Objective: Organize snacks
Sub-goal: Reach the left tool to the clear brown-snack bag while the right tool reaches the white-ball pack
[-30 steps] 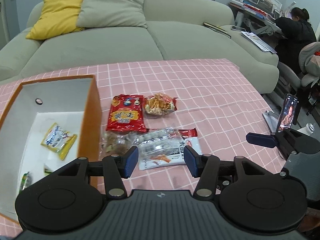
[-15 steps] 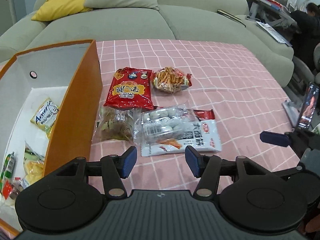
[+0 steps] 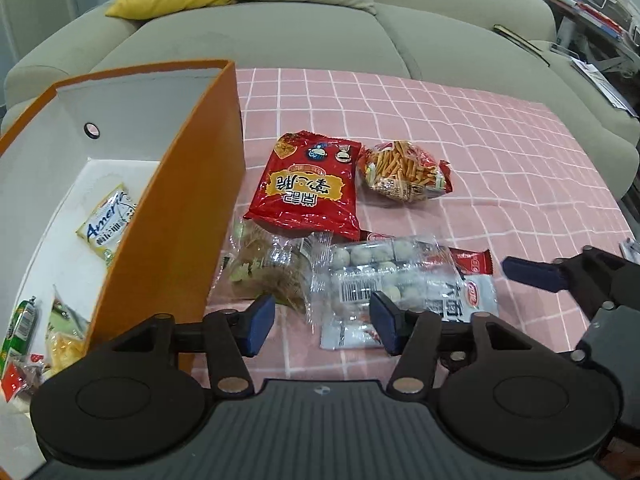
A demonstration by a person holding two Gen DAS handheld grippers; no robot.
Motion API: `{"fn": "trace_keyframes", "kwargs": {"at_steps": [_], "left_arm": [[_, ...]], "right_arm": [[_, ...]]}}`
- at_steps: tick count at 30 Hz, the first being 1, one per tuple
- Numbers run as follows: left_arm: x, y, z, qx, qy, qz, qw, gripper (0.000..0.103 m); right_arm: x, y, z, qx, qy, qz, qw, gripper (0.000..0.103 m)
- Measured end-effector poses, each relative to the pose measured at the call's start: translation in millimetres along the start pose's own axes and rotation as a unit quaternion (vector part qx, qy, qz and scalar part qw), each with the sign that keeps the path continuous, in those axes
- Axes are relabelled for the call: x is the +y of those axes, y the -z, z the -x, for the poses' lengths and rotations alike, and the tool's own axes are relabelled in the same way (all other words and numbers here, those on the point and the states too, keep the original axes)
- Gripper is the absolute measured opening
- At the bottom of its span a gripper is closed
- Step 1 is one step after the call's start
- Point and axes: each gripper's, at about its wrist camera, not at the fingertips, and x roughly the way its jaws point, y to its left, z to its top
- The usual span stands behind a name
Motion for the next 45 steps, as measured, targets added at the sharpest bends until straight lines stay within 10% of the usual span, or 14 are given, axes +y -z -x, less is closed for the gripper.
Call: {"fn": "trace_keyframes", "kwargs": {"at_steps": [15, 45], "left_arm": [[3, -3, -19, 0.019, -0.006, -0.015, 0.9997, 0.002], [12, 62, 28, 0.063, 0.067, -0.047, 0.9947, 0.0]], "right_arm": [[8, 3, -2, 0.024, -0.021, -0.01, 0.999, 0.017], [38, 49, 57, 0.099, -0.017, -0.144, 0.984, 0.004]]}}
